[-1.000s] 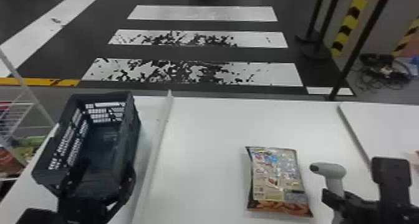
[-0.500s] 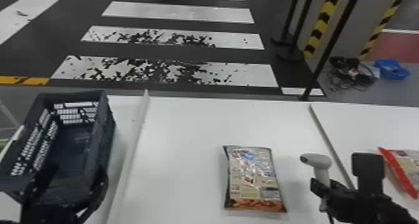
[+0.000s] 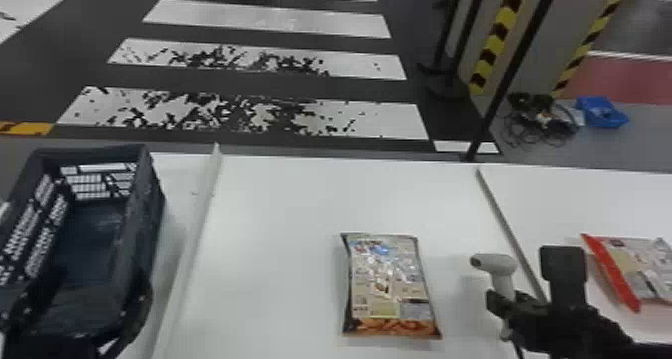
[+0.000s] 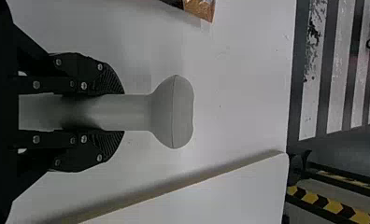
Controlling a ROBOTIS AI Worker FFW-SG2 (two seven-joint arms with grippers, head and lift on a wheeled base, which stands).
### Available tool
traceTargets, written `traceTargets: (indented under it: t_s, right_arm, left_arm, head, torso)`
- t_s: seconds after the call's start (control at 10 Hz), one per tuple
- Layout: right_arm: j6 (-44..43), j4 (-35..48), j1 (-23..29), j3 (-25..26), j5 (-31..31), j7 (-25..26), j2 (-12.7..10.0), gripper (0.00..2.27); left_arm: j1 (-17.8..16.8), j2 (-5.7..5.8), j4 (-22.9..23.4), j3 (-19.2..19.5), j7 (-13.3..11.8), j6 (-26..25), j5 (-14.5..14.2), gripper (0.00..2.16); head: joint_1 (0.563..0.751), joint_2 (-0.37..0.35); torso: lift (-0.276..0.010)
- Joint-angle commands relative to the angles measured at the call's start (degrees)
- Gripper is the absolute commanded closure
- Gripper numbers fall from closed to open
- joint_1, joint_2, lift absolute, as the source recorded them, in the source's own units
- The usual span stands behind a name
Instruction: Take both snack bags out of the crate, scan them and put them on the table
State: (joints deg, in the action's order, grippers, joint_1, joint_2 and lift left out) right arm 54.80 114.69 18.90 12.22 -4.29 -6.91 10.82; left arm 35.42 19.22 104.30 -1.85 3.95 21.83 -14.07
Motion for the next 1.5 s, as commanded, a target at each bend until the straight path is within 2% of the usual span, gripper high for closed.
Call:
traceTargets:
  t_s: [0.0, 0.9, 1.0, 1.1, 1.2, 1.3, 1.4]
  right_arm:
    - [0.0, -1.3, -0.5, 0.0, 0.1, -0.1, 0.4, 2.25]
    - [0.0, -4.8, -2.2, -0.4, 0.4, -0.1, 1.0, 2.25]
    - [0.0, -4.7, -2.2, -0.5, 0.2, 0.0, 1.0, 2.09]
    - [0.0, -4.7, -2.0, -0.5, 0.1, 0.0, 1.0, 1.56]
    - [0.0, -4.7, -1.9, -0.5, 0.1, 0.0, 1.0, 0.82]
    - [0.0, -4.7, -1.9, -0.6, 0.2, 0.0, 1.0, 0.20]
    - [0.0, -4.7, -1.8, -0.5, 0.1, 0.1, 1.0, 0.01]
  left_arm:
    - [0.0, -0.06, -0.1, 0.0, 0.0, 0.0, 0.0, 0.07]
    - [-0.1, 0.03, -0.1, 0.0, 0.0, 0.0, 0.0, 0.07]
    - [-0.1, -0.06, -0.1, 0.0, 0.0, 0.0, 0.0, 0.07]
    - [-0.1, -0.06, -0.1, 0.0, 0.0, 0.0, 0.0, 0.07]
    - [0.0, -0.06, -0.1, 0.0, 0.0, 0.0, 0.0, 0.07]
    - [0.0, -0.06, -0.1, 0.0, 0.0, 0.0, 0.0, 0.07]
    - [0.0, -0.06, -0.1, 0.0, 0.0, 0.0, 0.0, 0.07]
  head:
    - [0.695, -0.121]
    - [0.695, -0.139]
    - [0.695, -0.138]
    - [0.695, -0.137]
    - [0.695, -0.135]
    - [0.695, -0.134]
    - [0.695, -0.134]
  torso:
    - [-0.092]
    - [-0.092]
    - [-0.092]
    - [-0.092]
    - [-0.092]
    - [-0.092]
    - [-0.092]
